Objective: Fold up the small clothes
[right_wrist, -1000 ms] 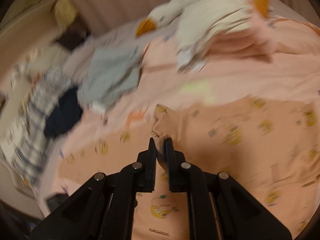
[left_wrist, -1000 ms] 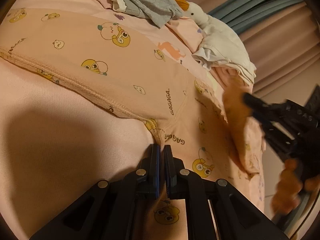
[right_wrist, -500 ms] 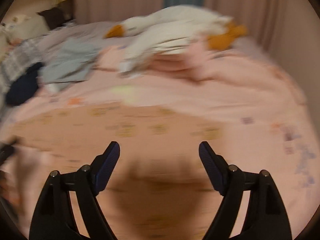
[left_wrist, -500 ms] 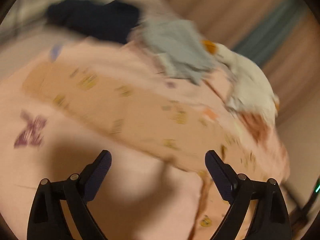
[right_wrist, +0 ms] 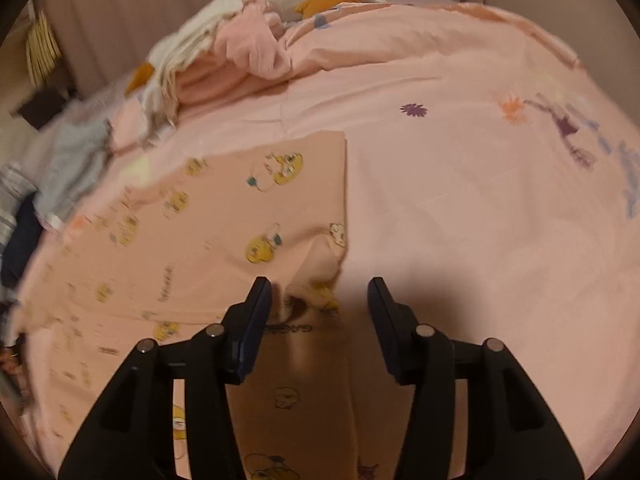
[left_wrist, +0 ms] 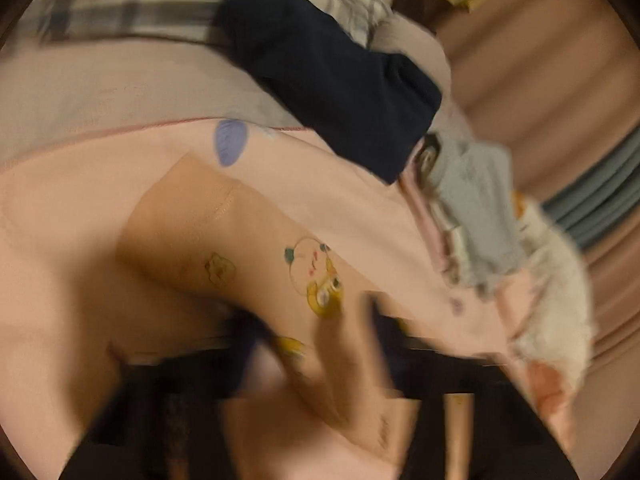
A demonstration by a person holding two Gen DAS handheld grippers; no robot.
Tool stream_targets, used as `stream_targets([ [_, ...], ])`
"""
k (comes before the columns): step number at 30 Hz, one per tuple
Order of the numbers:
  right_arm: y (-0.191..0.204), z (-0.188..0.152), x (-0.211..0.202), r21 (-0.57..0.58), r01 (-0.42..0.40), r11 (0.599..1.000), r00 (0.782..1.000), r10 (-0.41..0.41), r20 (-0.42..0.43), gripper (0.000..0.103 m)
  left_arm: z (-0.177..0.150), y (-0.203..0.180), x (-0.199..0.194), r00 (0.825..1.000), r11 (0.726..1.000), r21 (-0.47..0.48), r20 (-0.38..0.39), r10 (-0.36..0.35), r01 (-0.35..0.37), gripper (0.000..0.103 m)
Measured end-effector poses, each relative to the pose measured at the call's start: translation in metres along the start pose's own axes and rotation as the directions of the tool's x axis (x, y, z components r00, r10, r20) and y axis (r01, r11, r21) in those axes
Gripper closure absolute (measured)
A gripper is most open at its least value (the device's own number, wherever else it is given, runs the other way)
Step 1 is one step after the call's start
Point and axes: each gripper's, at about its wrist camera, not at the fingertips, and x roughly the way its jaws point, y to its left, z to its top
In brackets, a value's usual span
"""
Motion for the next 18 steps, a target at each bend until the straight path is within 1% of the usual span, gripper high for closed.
stream_targets([
  [1,-0.001,0.0,0.0,0.005,-0.016,1.0,1.0,0.016,0.011,0.054,0.0,-0.011,0.01,0.999,0.996,0.07,-0.007,0.054,-0.053,0.089],
  [2,-0.006,-0.003,-0.002,0.011,-0.037,0.999,0.999,0.036,0.031,0.054,0.0,-0.016,0.013,0.997,0.989,0.124,0.0,0.083,-0.082,0.097],
  [3,-0.011,-0.005,-0.002,0.023,-0.059,0.998,0.998,0.058,0.037,0.054,-0.005,-0.032,0.015,0.987,0.961,0.228,0.049,0.152,-0.16,0.1],
  [4,-0.012,-0.006,-0.004,0.042,-0.085,0.995,0.996,0.084,0.036,0.054,-0.004,-0.039,0.015,0.982,0.942,0.277,0.077,0.174,-0.189,0.101],
  [5,-0.019,-0.004,-0.004,0.069,-0.123,0.99,0.992,0.12,0.039,0.054,-0.008,-0.051,0.013,0.98,0.926,0.322,0.09,0.176,-0.196,0.101],
  [6,-0.025,-0.004,-0.007,0.095,-0.154,0.984,0.988,0.149,0.05,0.054,-0.01,-0.064,0.01,0.985,0.92,0.351,0.088,0.152,-0.173,0.101],
  [7,-0.035,-0.001,-0.008,0.137,-0.169,0.976,0.985,0.161,0.069,0.053,-0.014,-0.08,0.002,0.991,0.916,0.38,0.086,0.107,-0.132,0.102],
  [8,-0.042,0.0,-0.009,0.17,-0.175,0.97,0.983,0.163,0.082,0.053,-0.02,-0.097,-0.007,0.994,0.905,0.413,0.09,0.069,-0.1,0.102],
  [9,-0.05,-0.001,-0.011,0.21,-0.184,0.96,0.981,0.168,0.094,0.053,-0.03,-0.121,-0.017,0.995,0.885,0.46,0.098,0.028,-0.07,0.102],
  [10,-0.056,-0.002,-0.013,0.243,-0.197,0.95,0.979,0.177,0.102,0.053,-0.044,-0.15,-0.026,0.995,0.858,0.513,0.097,-0.012,-0.039,0.102],
  [11,-0.064,-0.003,-0.016,0.282,-0.231,0.931,0.972,0.206,0.118,0.051,-0.069,-0.19,-0.04,0.995,0.818,0.576,0.073,-0.075,0.019,0.102],
  [12,-0.068,-0.003,-0.017,0.3,-0.255,0.919,0.966,0.227,0.126,0.05,-0.094,-0.221,-0.051,0.99,0.781,0.617,0.022,-0.138,0.095,0.102],
  [13,-0.071,-0.004,-0.018,0.313,-0.276,0.909,0.96,0.246,0.132,0.05,-0.121,-0.251,-0.06,0.98,0.738,0.65,-0.057,-0.192,0.182,0.102],
  [14,-0.073,-0.004,-0.019,0.323,-0.292,0.9,0.956,0.26,0.138,0.049,-0.15,-0.277,-0.068,0.962,0.695,0.667,-0.147,-0.229,0.268,0.101],
  [15,-0.075,-0.004,-0.019,0.329,-0.296,0.897,0.954,0.262,0.145,0.048,-0.172,-0.296,-0.071,0.943,0.664,0.671,-0.219,-0.249,0.331,0.101],
  [16,-0.078,-0.004,-0.02,0.333,-0.291,0.897,0.955,0.255,0.15,0.045,-0.205,-0.318,-0.075,0.901,0.608,0.666,-0.343,-0.267,0.433,0.099],
  [17,-0.082,-0.004,-0.019,0.344,-0.282,0.896,0.958,0.244,0.152,0.04,-0.227,-0.332,-0.077,0.857,0.566,0.647,-0.439,-0.27,0.51,0.094],
  [18,-0.085,-0.004,-0.019,0.354,-0.284,0.891,0.957,0.243,0.156,0.04,-0.249,-0.345,-0.078,0.8,0.536,0.606,-0.537,-0.27,0.588,0.094],
])
